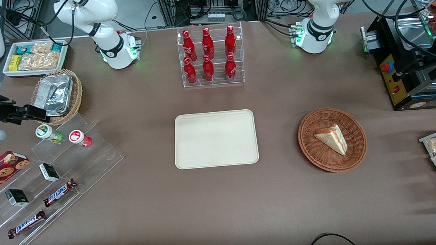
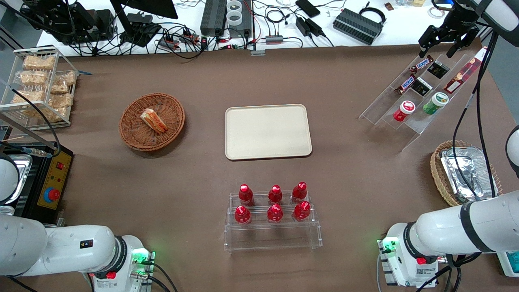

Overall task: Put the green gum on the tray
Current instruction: 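Move the right gripper down toward the green-labelled gum tub on the rack, then close the right gripper around the green-labelled gum tub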

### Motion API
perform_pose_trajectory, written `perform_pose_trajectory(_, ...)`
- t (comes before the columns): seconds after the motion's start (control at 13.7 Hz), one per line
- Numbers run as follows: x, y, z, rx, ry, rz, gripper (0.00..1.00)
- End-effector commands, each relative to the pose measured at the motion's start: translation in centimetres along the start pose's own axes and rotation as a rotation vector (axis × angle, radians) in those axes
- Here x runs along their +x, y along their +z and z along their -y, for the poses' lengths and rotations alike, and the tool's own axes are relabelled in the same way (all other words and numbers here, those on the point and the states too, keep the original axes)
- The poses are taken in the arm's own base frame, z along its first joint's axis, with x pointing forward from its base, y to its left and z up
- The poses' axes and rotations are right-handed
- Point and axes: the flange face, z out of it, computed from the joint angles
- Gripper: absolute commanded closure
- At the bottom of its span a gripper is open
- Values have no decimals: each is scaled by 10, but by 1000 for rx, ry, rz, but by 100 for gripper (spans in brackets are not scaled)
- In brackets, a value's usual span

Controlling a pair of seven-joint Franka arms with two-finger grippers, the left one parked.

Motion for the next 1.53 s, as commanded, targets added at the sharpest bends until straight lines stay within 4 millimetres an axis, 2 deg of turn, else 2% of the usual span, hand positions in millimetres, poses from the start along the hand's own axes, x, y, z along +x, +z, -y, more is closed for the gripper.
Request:
perform_pose_trajectory(0.0,2,-4,-4,1,-2,8,0)
perform_pose_trajectory(0.07,2,-4,-4,1,-3,8,0)
perform_pose_trajectory(0.22,-2,10,-8,5,-38,32,0)
perform_pose_trajectory(0.36,-13,34,-27,10,-43,18,0)
perform_pose_trajectory(0.44,-15,44,-31,12,-96,15,0)
perform_pose_trajectory(0.66,-16,65,-62,13,-206,-11,0)
perform_pose_trajectory(0.73,-16,74,-68,10,-299,-15,0)
perform_pose_trajectory(1.02,-28,121,-106,-7,-439,-65,0)
perform_pose_trajectory(1.24,-36,147,-109,-21,-542,-82,0)
perform_pose_trajectory(1.46,-48,158,-107,-89,-654,-172,0)
